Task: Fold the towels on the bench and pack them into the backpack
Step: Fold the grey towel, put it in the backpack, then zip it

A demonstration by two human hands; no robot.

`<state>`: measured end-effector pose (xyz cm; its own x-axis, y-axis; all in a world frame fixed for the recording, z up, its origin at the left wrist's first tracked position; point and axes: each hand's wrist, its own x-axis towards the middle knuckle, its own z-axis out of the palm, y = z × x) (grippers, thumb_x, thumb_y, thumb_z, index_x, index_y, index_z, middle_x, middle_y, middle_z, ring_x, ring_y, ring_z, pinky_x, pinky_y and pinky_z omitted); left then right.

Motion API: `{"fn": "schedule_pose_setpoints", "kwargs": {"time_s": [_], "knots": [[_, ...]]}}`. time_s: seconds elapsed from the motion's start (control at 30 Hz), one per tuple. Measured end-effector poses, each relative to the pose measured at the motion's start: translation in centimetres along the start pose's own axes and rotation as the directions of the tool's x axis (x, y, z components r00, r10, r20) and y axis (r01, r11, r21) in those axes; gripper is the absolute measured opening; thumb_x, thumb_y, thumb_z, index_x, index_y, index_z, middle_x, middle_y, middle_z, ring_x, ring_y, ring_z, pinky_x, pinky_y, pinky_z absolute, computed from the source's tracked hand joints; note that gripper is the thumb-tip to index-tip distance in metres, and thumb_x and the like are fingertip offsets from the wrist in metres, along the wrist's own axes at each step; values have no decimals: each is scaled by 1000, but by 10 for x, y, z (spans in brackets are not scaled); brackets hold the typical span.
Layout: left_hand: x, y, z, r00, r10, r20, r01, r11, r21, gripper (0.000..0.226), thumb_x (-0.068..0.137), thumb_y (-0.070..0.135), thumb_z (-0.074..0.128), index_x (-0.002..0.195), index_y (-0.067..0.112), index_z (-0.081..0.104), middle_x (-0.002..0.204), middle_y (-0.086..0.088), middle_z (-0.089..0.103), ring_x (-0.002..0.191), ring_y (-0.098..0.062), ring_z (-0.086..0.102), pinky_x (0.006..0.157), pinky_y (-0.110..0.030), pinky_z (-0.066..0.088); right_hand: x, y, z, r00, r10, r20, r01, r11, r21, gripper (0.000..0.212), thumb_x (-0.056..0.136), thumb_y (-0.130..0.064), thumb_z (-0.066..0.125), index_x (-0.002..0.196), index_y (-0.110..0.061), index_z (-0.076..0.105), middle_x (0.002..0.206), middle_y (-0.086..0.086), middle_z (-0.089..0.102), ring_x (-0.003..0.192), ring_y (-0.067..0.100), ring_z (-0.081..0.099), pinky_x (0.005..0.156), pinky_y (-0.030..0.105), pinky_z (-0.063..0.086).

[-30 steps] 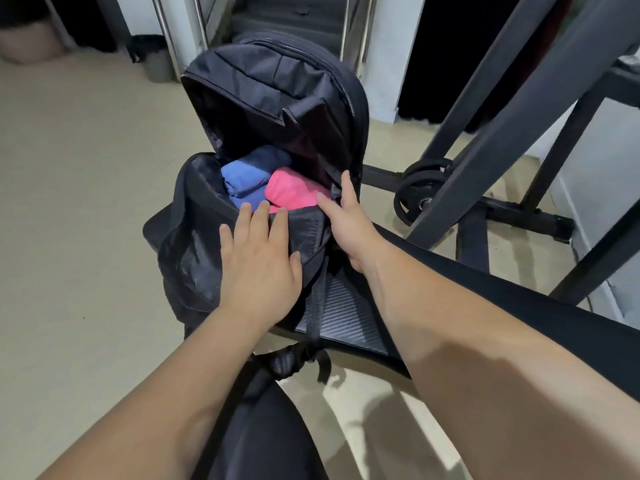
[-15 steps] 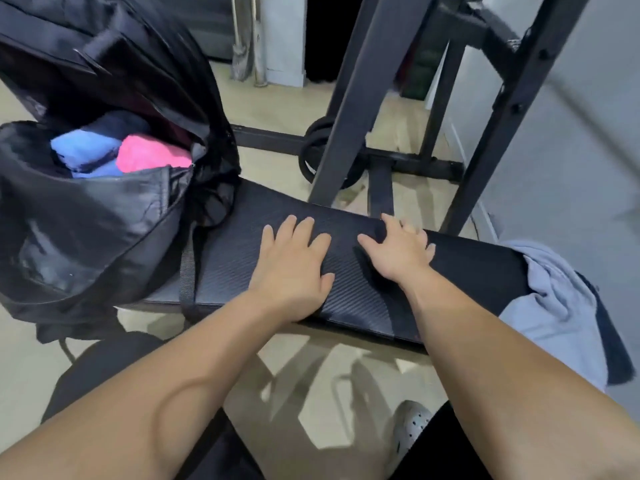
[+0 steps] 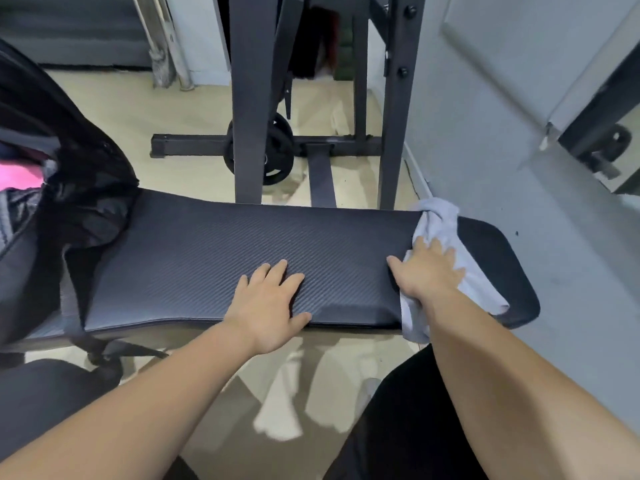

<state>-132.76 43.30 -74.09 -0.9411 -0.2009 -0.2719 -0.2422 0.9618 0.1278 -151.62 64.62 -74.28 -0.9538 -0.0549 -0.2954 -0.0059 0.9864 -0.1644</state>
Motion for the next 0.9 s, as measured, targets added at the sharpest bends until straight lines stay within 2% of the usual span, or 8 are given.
{"fn": "schedule_pose_setpoints", "kwargs": {"time_s": [0.1, 0.2, 0.33, 0.5, 0.53, 0.6, 0.73, 0.9], "knots": [[-2, 0, 1, 995, -34, -90, 26, 995, -94, 74, 91, 67, 48, 153, 34, 26, 164, -3, 20, 149, -29, 20, 119, -55, 22, -6, -18, 9, 930, -367, 17, 367, 927, -72, 78, 91, -69, 44, 154, -26, 32, 162, 5, 29, 148, 32, 23, 115, 57, 27], [-2, -4, -4, 982, -66, -175, 41, 989, -144, 77, 89, 64, 55, 154, 32, 28, 160, -5, 30, 142, -31, 34, 114, -52, 31, -24, -33, 10, 749, -662, 27, 660, 749, 46, 65, 90, -62, 58, 142, -23, 55, 150, 6, 48, 142, 28, 36, 114, 47, 31], [-3, -14, -11, 942, -24, -334, -10, 995, -99, 73, 87, 49, 62, 152, 27, 35, 159, -13, 32, 137, -39, 40, 109, -56, 37, -60, -49, 12, 571, -800, 181, 665, 581, 470, 27, 86, -50, 72, 88, -23, 79, 109, -3, 70, 111, 13, 60, 102, 34, 44], [-3, -25, -12, 976, 100, -195, -84, 992, 90, 62, 91, 50, 39, 150, 30, 37, 165, 2, 22, 152, -27, 18, 117, -61, 15, -72, -59, 19, 610, -791, 54, 637, 530, 560, 13, 88, -32, 72, 80, -24, 67, 79, -6, 67, 78, 11, 61, 78, 34, 52], [-3, -27, -10, 981, 101, -164, -87, 992, 94, 58, 91, 49, 40, 145, 27, 42, 160, 2, 32, 150, -26, 24, 117, -60, 17, -70, -58, 19, 628, -778, -2, 660, 531, 531, 7, 88, -27, 72, 90, -24, 67, 88, -6, 66, 84, 11, 61, 82, 35, 52], [-5, -29, -6, 974, 93, -206, -77, 993, 84, 42, 88, 45, 50, 123, 22, 54, 128, 1, 58, 125, -29, 51, 108, -53, 30, -62, -54, 21, 642, -766, -33, 739, 606, 294, 35, 87, -31, 70, 121, -29, 62, 121, -6, 57, 112, 14, 53, 100, 37, 45], [-7, -30, 2, 937, 90, -336, -60, 993, 99, 18, 80, 25, 66, 95, 19, 59, 83, 0, 56, 82, -31, 54, 79, -42, 42, -58, -53, 25, 694, -705, 144, 712, 703, 8, 79, 89, -45, 62, 158, -34, 25, 165, -8, 21, 154, 22, 11, 123, 48, 8], [-16, -38, 9, 891, 179, -418, -146, 983, 110, 14, 74, 21, 68, 87, 19, 63, 99, -1, 55, 89, -29, 51, 75, -37, 37, -66, -58, 25, 618, -784, 59, 780, 602, -168, 38, 86, -40, 59, 123, -31, 61, 105, -6, 52, 112, 21, 39, 115, 45, 18]]}}
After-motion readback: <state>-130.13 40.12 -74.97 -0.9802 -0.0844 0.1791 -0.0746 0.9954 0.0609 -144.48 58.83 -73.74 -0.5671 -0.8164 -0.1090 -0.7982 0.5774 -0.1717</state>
